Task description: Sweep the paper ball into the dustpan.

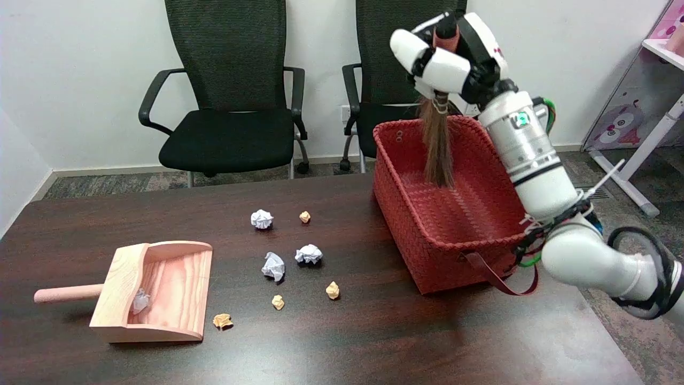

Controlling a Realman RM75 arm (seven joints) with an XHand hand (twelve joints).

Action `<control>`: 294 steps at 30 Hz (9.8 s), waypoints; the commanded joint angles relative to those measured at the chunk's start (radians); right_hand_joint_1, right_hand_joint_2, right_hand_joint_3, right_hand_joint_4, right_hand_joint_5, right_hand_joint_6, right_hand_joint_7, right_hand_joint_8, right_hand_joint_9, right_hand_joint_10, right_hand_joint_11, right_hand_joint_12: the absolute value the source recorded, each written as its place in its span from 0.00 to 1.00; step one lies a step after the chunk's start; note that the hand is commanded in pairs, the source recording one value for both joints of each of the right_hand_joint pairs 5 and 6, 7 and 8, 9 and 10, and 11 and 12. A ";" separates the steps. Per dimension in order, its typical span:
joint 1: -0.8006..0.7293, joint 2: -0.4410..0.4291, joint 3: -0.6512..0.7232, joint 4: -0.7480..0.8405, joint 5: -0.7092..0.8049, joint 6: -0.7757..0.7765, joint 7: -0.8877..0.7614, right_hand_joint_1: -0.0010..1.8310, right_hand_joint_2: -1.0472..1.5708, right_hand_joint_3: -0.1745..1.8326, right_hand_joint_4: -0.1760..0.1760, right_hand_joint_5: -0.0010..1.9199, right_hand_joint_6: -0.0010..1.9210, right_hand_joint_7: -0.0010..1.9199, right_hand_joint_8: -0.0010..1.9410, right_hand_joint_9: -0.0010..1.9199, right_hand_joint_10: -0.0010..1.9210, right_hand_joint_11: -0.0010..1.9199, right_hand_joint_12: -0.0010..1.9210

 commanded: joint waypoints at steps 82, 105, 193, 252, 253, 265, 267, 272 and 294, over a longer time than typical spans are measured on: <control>0.111 -0.930 -0.584 0.633 0.123 0.186 -0.884 0.44 0.74 0.91 0.57 1.00 1.00 1.00 0.99 1.00 1.00 1.00 1.00; 0.238 -0.933 -0.598 0.731 0.120 0.174 0.025 0.43 0.56 0.93 0.50 1.00 1.00 1.00 0.99 1.00 1.00 1.00 1.00; 0.312 -1.349 -0.659 1.077 0.126 -0.004 -0.932 0.42 0.82 0.89 0.54 1.00 1.00 1.00 0.99 1.00 1.00 1.00 1.00; 0.298 -1.020 -0.641 0.529 0.074 0.130 0.283 0.49 0.77 0.91 0.46 1.00 1.00 1.00 0.99 1.00 1.00 1.00 1.00; 0.301 -1.001 -0.638 0.523 0.075 0.124 0.272 0.49 0.78 0.90 0.46 1.00 1.00 1.00 0.99 1.00 1.00 1.00 1.00; 0.354 -0.887 -0.543 0.517 0.085 -0.086 0.024 0.48 0.82 0.89 0.48 1.00 1.00 1.00 0.99 1.00 1.00 1.00 1.00; 0.366 -0.881 -0.514 0.520 0.085 -0.144 0.006 0.48 0.82 0.90 0.48 1.00 1.00 1.00 0.99 1.00 1.00 1.00 1.00; 0.477 -0.836 -0.469 0.560 0.084 -0.329 -0.008 0.48 0.83 0.91 0.48 1.00 1.00 1.00 0.99 1.00 1.00 1.00 1.00; 0.965 -0.754 -0.548 0.998 0.220 -0.814 -0.027 0.45 0.82 1.00 0.50 1.00 1.00 1.00 0.99 1.00 1.00 1.00 1.00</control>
